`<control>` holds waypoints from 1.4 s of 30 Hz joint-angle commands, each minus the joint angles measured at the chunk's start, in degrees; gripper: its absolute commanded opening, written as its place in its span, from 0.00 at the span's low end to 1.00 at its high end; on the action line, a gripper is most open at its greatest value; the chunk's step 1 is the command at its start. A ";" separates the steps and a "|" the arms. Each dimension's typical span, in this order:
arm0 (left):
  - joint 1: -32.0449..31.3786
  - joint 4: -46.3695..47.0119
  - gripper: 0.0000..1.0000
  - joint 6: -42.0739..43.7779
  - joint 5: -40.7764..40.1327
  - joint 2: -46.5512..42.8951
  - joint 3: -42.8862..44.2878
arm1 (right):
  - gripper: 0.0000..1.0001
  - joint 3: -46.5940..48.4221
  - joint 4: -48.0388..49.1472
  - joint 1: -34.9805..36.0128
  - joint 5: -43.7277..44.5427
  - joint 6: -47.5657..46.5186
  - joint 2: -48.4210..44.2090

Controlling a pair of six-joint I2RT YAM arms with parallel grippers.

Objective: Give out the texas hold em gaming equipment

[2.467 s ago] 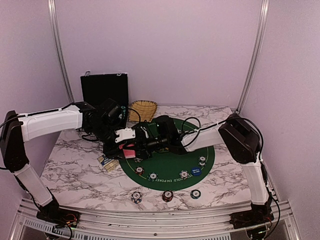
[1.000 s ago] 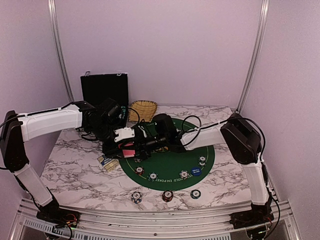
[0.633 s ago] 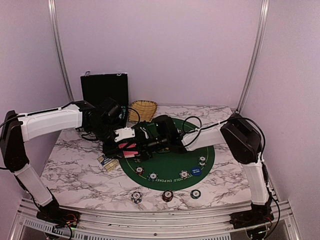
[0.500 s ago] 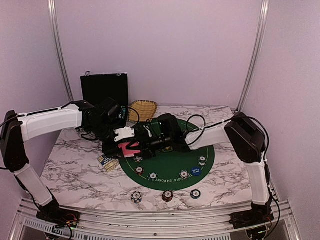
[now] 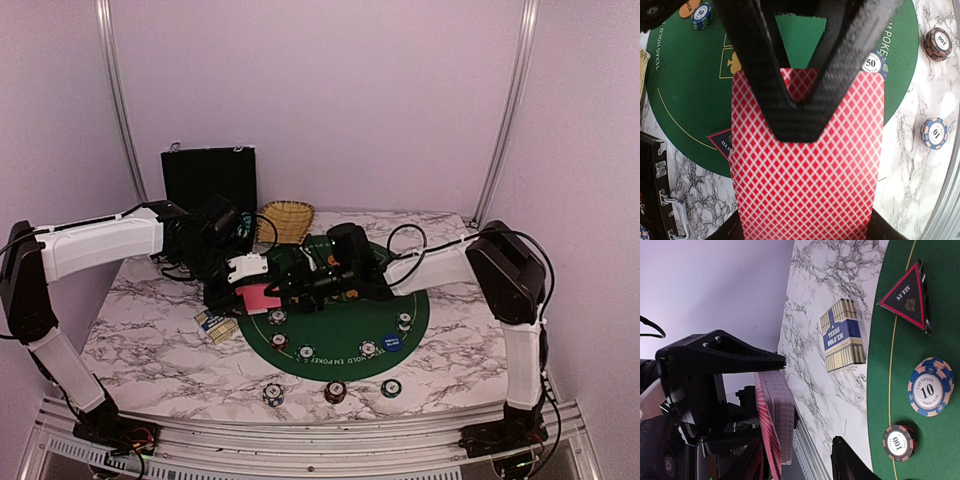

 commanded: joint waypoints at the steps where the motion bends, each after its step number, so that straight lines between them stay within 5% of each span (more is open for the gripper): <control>1: 0.53 -0.67 0.01 -0.28 0.15 -0.75 0.93 | 0.43 -0.59 -0.72 -1.01 0.61 -1.24 -3.86; 13: 0.66 -0.67 0.01 -0.37 -0.05 -0.40 0.85 | 0.26 0.77 1.18 -0.30 -1.09 0.51 -2.23; 24: 1.36 -1.26 0.00 -0.30 -0.65 -0.89 0.31 | 0.00 0.47 1.30 -1.41 -2.02 0.66 -2.64; 42: 3.14 -2.33 0.00 -0.34 -1.06 -2.08 -1.91 | 0.00 -3.15 6.34 -5.76 -4.07 3.27 -4.27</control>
